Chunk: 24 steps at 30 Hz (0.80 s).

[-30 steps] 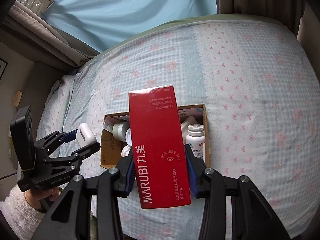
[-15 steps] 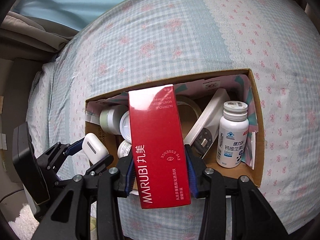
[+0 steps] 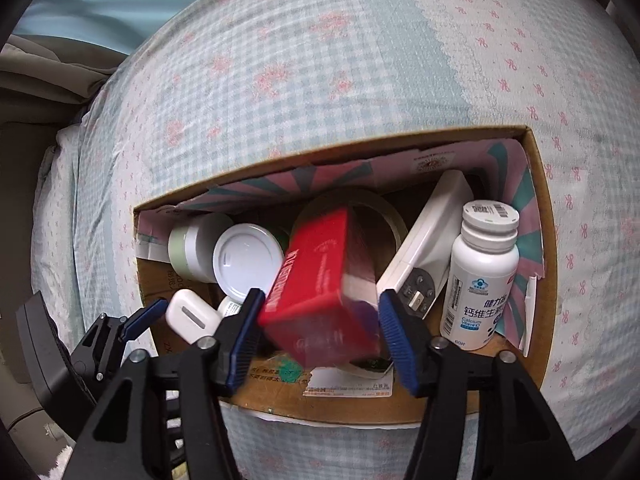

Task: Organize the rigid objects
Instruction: 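Open both tools to drop earbud case and red box in the box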

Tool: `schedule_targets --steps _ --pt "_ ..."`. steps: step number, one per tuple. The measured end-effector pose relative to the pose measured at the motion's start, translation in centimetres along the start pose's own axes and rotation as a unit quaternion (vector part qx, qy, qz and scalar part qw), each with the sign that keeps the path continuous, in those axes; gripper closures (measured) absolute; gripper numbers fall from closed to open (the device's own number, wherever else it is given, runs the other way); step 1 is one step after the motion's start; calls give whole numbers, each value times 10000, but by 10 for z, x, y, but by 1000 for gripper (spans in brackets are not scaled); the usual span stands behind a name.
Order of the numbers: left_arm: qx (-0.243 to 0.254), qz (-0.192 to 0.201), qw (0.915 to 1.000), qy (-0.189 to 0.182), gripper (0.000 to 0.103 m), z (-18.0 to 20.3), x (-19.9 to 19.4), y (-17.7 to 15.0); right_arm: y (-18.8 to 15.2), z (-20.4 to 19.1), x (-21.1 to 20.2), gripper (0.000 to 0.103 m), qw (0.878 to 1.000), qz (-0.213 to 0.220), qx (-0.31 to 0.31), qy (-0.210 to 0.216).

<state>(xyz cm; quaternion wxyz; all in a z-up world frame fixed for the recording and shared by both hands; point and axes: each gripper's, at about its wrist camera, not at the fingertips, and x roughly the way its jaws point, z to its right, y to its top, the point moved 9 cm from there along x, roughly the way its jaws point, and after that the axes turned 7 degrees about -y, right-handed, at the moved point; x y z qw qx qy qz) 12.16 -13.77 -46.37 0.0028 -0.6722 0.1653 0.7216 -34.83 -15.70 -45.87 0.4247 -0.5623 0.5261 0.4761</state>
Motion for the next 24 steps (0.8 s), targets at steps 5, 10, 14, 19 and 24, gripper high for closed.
schedule_targets --steps 5,10,14,19,24 --pt "-101 158 9998 30 0 4 -17 -2 8 1 -17 4 9987 316 -230 -334" --pt "-379 259 9989 -25 0 -4 -33 -11 3 10 -21 4 9984 411 -181 -340" --pt "-387 246 9989 31 0 -6 -37 -14 -2 17 -21 4 9988 401 34 -286" --pt "-406 287 9987 70 0 -4 -45 -13 -6 20 -31 4 9983 500 69 -296" --pt "-402 377 9983 171 0 5 -59 -10 -11 21 -51 4 9976 658 39 -212"
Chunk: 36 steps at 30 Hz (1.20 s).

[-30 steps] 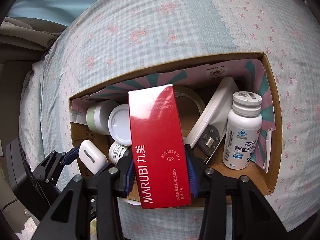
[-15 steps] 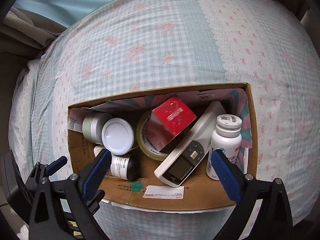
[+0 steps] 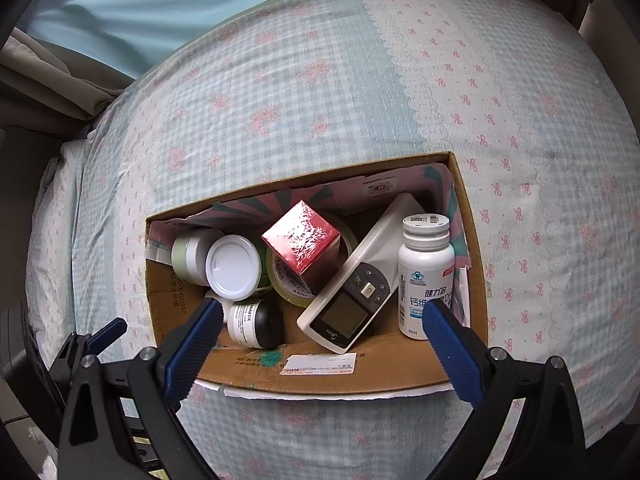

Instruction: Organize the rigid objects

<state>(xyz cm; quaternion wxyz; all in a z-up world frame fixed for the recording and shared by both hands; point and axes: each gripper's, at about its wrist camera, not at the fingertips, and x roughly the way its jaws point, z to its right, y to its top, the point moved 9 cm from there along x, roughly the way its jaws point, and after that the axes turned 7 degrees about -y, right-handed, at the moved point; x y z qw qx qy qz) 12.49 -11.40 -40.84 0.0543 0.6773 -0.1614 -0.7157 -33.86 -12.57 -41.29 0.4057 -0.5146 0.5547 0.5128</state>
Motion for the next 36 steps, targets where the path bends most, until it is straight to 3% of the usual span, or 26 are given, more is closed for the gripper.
schedule_targets --steps 8,16,21,27,32,36 --pt "-235 290 9991 194 0 21 -58 3 -10 10 -56 4 9991 376 -159 127" --pt "-592 1051 9919 385 0 69 -158 21 -19 45 -164 4 9916 1187 -519 -33" --pt "-730 1984 9762 475 0 111 -240 38 -24 73 -254 4 9761 2072 -587 -280" --pt "-657 2884 9544 411 0 155 -311 41 -39 96 -339 4 9479 3049 -689 -619" --pt "-289 3253 9428 669 0 184 -339 37 -53 105 -370 4 9302 3533 -685 -730" --pt "-147 3375 9385 717 0 194 -346 33 -63 109 -373 4 9266 3621 -665 -772"
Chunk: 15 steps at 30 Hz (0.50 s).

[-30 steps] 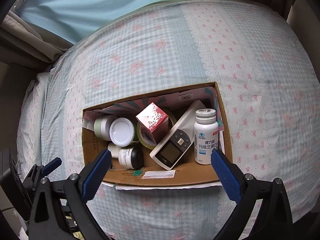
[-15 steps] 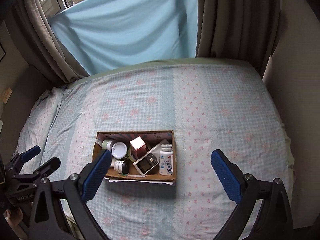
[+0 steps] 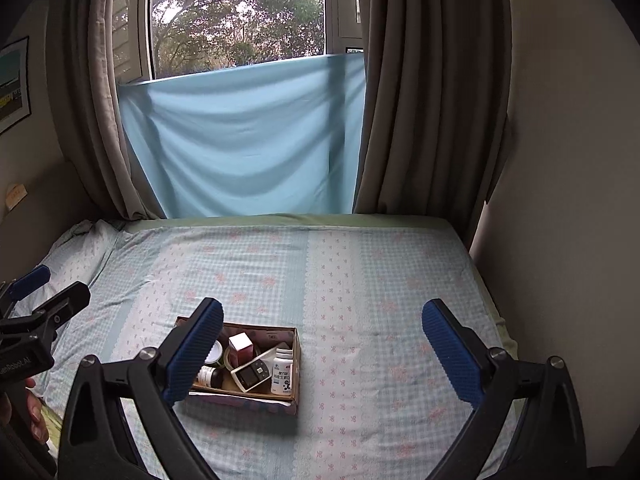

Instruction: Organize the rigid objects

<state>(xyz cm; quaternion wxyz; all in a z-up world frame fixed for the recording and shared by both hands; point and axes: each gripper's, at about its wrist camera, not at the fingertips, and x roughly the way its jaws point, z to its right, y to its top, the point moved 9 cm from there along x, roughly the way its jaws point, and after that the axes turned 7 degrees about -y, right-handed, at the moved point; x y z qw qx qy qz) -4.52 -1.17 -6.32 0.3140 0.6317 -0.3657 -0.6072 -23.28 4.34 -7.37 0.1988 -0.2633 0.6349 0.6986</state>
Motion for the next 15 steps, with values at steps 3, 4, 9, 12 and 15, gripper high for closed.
schedule_targets --steps 3,4,9,12,15 --pt "-5 30 10000 -1 0 3 -5 -2 -4 4 -3 4 10000 32 23 -25" --pt "-26 40 10000 -13 0 3 -6 -2 -5 4 -5 4 10000 66 -1 -49" --pt "-5 59 10000 -24 0 7 -10 -3 -6 8 -8 4 9999 87 33 -51" --pt "103 129 9999 10 0 11 -15 -2 -2 10 -16 4 9997 208 30 -87" --pt "149 189 9997 15 0 15 -20 0 2 11 -22 4 9995 305 49 -105"
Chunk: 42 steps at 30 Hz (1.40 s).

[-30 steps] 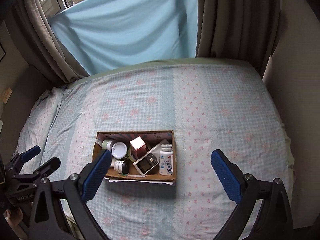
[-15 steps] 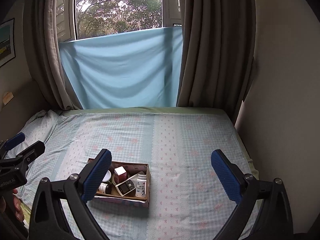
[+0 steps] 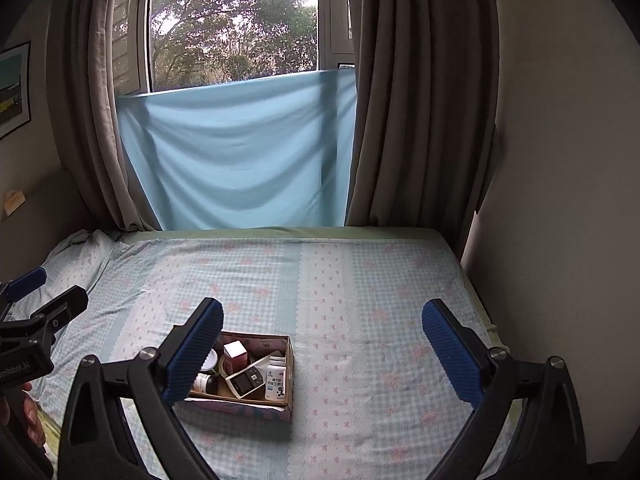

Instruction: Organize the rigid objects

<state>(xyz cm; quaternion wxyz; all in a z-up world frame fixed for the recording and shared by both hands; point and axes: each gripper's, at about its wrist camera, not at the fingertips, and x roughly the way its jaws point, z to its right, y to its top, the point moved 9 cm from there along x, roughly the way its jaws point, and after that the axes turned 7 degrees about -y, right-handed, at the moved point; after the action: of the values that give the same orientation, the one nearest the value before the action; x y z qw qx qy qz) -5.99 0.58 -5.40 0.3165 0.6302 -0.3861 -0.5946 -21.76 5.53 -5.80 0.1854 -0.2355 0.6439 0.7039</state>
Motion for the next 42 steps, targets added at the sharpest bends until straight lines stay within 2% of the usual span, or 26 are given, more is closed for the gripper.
schedule_targets --steps 42 --pt "159 159 9997 11 0 8 0 8 11 6 -1 4 9999 104 67 -80"
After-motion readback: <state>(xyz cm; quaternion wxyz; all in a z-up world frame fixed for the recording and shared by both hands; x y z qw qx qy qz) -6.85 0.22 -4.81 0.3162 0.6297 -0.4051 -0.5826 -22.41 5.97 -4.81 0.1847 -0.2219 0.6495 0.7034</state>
